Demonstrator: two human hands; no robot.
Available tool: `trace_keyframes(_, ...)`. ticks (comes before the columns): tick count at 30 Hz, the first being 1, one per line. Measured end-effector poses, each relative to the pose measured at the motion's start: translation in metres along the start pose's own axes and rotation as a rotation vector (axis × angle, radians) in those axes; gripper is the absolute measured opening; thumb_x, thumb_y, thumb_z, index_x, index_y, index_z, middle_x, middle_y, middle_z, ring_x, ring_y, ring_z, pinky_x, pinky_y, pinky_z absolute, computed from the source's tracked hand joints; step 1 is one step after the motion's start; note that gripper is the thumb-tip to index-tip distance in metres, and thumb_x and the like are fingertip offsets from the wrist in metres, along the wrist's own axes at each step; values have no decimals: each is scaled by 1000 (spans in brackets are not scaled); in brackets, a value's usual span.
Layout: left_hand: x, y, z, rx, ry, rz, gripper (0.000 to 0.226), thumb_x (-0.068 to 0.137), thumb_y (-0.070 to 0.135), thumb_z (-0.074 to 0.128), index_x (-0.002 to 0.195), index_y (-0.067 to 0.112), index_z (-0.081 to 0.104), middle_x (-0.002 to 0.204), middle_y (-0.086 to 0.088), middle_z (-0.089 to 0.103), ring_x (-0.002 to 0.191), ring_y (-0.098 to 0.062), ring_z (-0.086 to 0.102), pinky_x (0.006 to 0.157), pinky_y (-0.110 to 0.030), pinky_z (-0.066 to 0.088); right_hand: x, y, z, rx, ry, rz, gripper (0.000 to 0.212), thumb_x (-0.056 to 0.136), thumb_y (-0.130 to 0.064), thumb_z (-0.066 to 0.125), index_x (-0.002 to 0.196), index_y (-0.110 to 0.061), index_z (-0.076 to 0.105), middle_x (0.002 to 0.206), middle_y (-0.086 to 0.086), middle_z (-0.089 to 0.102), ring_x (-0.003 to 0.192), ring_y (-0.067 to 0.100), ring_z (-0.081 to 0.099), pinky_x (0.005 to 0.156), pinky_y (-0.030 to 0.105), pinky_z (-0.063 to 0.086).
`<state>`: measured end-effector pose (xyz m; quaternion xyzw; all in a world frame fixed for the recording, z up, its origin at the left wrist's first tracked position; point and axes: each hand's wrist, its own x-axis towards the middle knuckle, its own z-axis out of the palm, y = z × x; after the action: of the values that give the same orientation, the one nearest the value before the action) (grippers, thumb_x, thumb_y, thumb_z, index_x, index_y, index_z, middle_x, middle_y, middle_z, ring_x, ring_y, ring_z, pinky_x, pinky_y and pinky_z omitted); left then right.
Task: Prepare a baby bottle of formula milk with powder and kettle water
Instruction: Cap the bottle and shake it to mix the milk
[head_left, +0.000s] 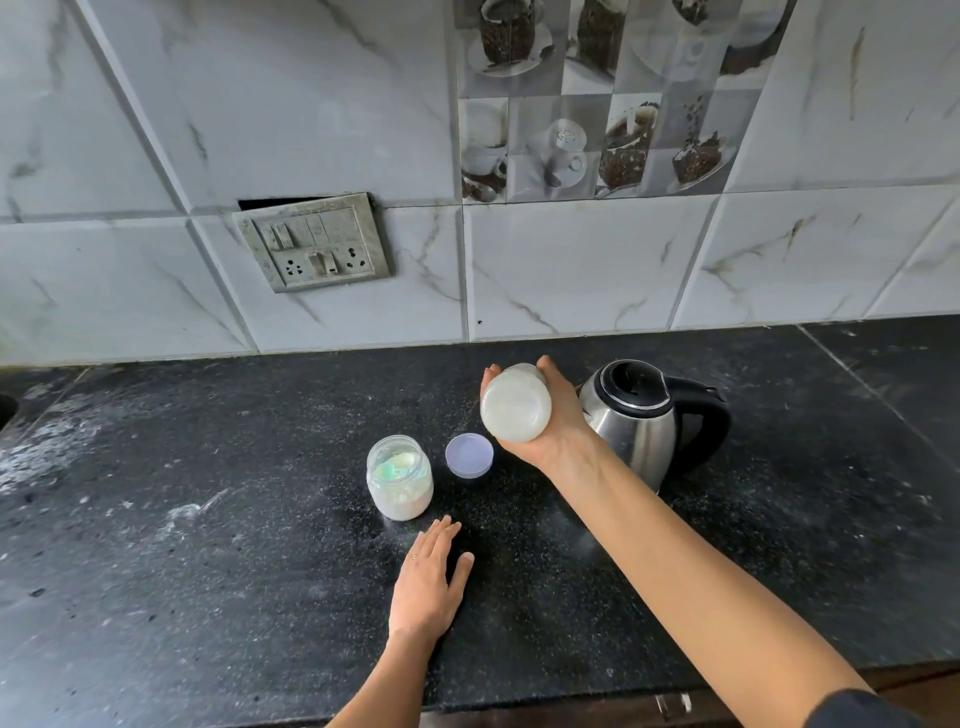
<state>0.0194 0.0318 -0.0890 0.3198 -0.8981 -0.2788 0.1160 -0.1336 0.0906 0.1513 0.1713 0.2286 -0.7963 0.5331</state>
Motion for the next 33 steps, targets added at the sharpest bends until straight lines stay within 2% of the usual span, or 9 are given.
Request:
trace_keyframes(5,0,1,0,11,3,7,49,97,46,41,142,28,37,153,12,28,142,-5,19,113,-16,4,-15,-5,15,-142,-136,-139,51,88,-53,55,81,-2,56,63,9,60,54,20,62,51,27,57)
trace_keyframes(9,0,1,-1,7,3,2,49,97,45,42,142,28,37,153,12,28,142,-5,19,113,-16,4,-24,-5,24,-365,-329,-454,32,92,-47,50,108,-19,46,76,8,58,52,21,61,56,32,57)
trace_keyframes(12,0,2,-1,6,5,3,48,97,45,42,142,28,37,152,13,28,142,-5,19,113,-17,6,-30,-4,26,-539,-443,-637,22,95,-42,44,111,-27,45,81,9,59,52,24,60,56,35,56)
trace_keyframes(14,-1,2,-1,7,3,-2,48,97,45,42,141,28,38,152,13,29,142,-5,20,113,-18,9,-30,-5,26,-518,-429,-598,25,94,-44,45,111,-26,46,79,8,59,53,24,61,56,34,56)
trace_keyframes(19,0,1,0,5,-1,-6,47,97,45,42,141,29,38,152,14,29,142,-5,20,114,-20,12,-17,-15,24,-84,-143,-145,46,91,-50,52,88,-4,56,67,11,62,49,25,64,45,29,55)
trace_keyframes(21,0,1,0,4,0,-6,47,97,45,42,141,29,38,152,15,29,142,-4,20,114,-19,12,-10,-16,17,1,-38,-65,47,93,-48,51,88,-2,59,61,16,65,44,27,65,37,31,51)
trace_keyframes(24,0,2,0,0,5,-2,47,97,44,43,141,28,39,152,13,30,142,-5,20,113,-18,10,-6,-14,10,27,-37,-22,49,94,-46,49,84,1,60,63,17,65,45,28,65,38,31,52)
trace_keyframes(30,0,1,0,1,4,1,47,97,44,42,141,28,38,152,14,29,142,-4,20,113,-18,10,-10,-10,14,-112,-116,-147,46,91,-48,53,82,-3,55,62,12,61,47,24,64,48,29,57)
trace_keyframes(33,0,1,0,-1,3,-4,48,97,45,42,141,28,38,152,14,29,142,-4,20,114,-19,11,-12,-5,15,-389,-255,-442,29,91,-45,53,101,-17,52,73,9,59,52,23,61,56,33,57)
